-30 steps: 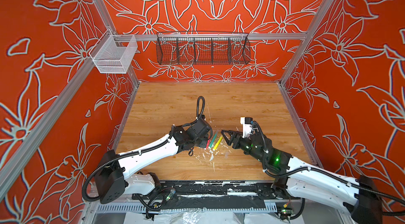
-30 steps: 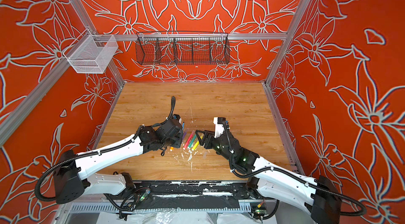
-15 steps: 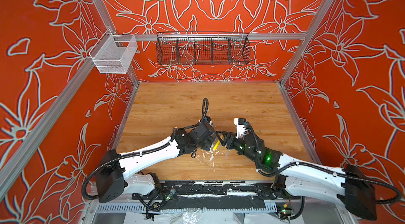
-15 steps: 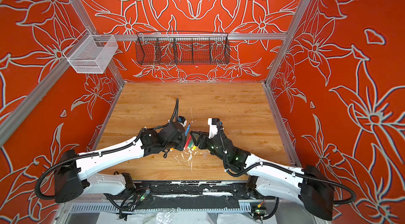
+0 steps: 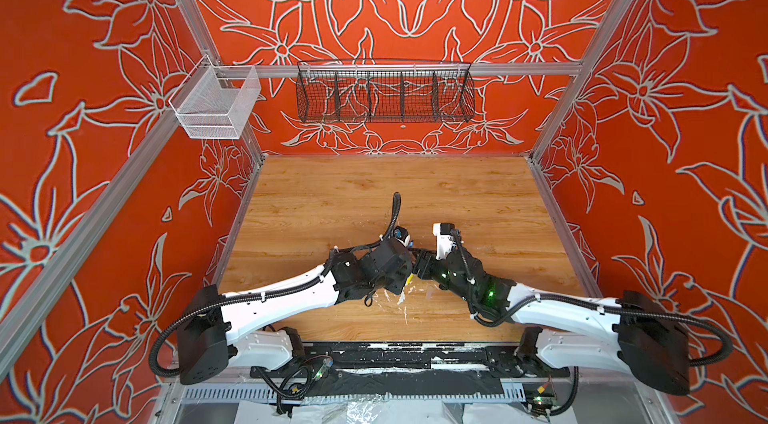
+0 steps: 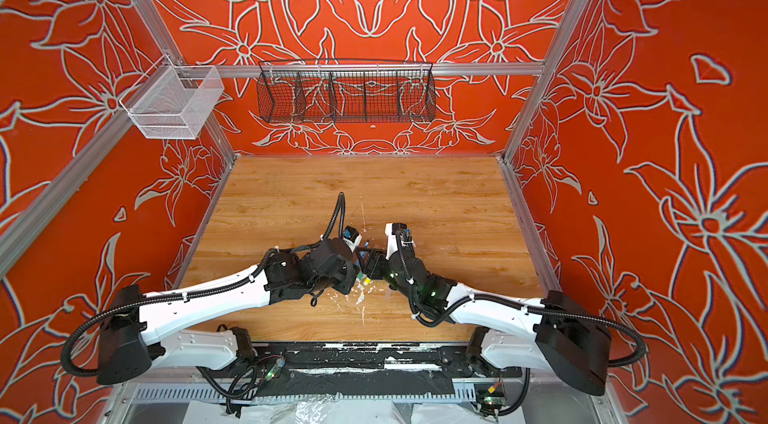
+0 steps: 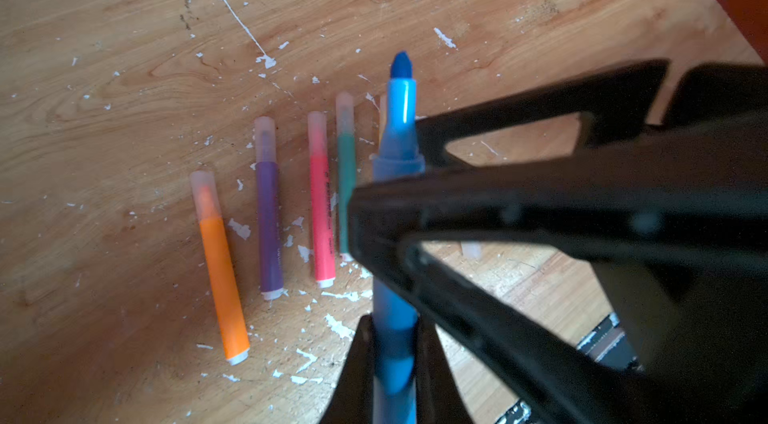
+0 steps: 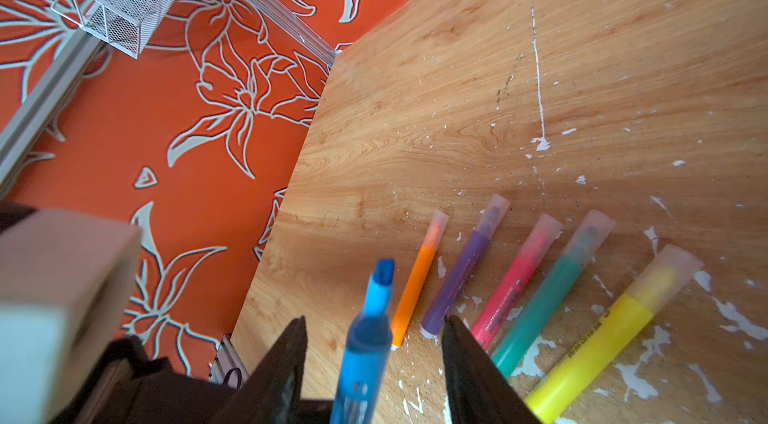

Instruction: Insert the pens into the pen caps

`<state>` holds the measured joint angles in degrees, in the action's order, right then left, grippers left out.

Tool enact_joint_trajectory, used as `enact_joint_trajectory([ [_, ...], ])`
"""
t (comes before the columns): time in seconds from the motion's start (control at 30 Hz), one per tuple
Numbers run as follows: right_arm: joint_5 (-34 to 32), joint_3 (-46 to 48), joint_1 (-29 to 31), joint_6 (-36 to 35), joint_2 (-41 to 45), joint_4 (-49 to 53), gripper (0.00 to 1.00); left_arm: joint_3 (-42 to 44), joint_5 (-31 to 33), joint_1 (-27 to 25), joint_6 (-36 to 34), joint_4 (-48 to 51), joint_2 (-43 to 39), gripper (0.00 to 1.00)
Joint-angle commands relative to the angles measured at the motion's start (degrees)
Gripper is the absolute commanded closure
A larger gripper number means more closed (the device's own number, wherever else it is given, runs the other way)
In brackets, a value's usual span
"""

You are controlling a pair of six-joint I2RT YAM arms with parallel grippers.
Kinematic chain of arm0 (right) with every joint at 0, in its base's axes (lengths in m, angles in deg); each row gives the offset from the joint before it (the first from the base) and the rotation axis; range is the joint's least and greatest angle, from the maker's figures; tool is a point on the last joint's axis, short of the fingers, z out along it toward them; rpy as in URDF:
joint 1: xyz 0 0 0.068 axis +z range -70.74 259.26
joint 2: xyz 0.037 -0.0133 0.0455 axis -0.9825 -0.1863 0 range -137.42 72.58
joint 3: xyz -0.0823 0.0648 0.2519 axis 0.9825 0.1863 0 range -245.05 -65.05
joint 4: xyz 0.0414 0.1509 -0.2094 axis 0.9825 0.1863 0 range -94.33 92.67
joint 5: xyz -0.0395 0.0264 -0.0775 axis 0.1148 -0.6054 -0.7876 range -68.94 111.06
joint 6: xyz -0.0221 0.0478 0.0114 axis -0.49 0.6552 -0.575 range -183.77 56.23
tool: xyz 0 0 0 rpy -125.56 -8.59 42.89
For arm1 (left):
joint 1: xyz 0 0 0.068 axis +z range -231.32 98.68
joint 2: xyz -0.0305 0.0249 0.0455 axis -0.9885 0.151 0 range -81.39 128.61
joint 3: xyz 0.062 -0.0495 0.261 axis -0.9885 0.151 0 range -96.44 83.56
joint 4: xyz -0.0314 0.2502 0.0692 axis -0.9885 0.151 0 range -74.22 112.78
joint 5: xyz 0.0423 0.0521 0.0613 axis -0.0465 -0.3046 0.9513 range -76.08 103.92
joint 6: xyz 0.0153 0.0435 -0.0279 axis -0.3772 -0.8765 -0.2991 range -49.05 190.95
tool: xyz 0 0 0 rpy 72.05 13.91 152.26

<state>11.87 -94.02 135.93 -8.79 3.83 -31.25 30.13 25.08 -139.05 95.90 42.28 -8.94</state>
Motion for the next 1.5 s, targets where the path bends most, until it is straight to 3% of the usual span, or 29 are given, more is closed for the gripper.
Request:
enact_joint_trajectory([
  [0.0,-1.2,-2.4,0.4,1.1,-1.8,-2.8,0.47,0.6,0.0,-1.0,-1.2,-1.2,-1.4,1.00],
  [0.23,-1.7,-2.3,0.5,1.6,-2.8,-4.3,0.59,1.5,0.3,-1.2,-1.5,-1.7,-1.8,1.00],
  [0.47,-2.2,-2.0,0.5,1.8,-2.9,-4.7,0.65,1.9,0.3,-1.3,-1.6,-2.0,-1.9,1.00],
  [0.8,-1.6,-1.9,0.5,3.1,-3.6,-6.1,0.90,3.1,1.1,-1.5,-2.3,-3.6,-3.4,1.00],
  [0.93,-1.9,-1.4,0.4,3.6,-3.2,-6.6,0.98,4.5,1.8,-1.5,-2.6,-5.4,-4.2,0.81],
  [1.0,-1.9,-1.1,0.5,3.9,-2.8,-6.8,0.99,5.0,2.3,-1.5,-3.0,-6.5,-4.1,0.76],
  [1.47,-2.0,-0.4,0.5,4.6,-2.3,-7.7,1.00,4.8,3.0,-1.5,-3.4,-9.8,-0.3,0.77],
])
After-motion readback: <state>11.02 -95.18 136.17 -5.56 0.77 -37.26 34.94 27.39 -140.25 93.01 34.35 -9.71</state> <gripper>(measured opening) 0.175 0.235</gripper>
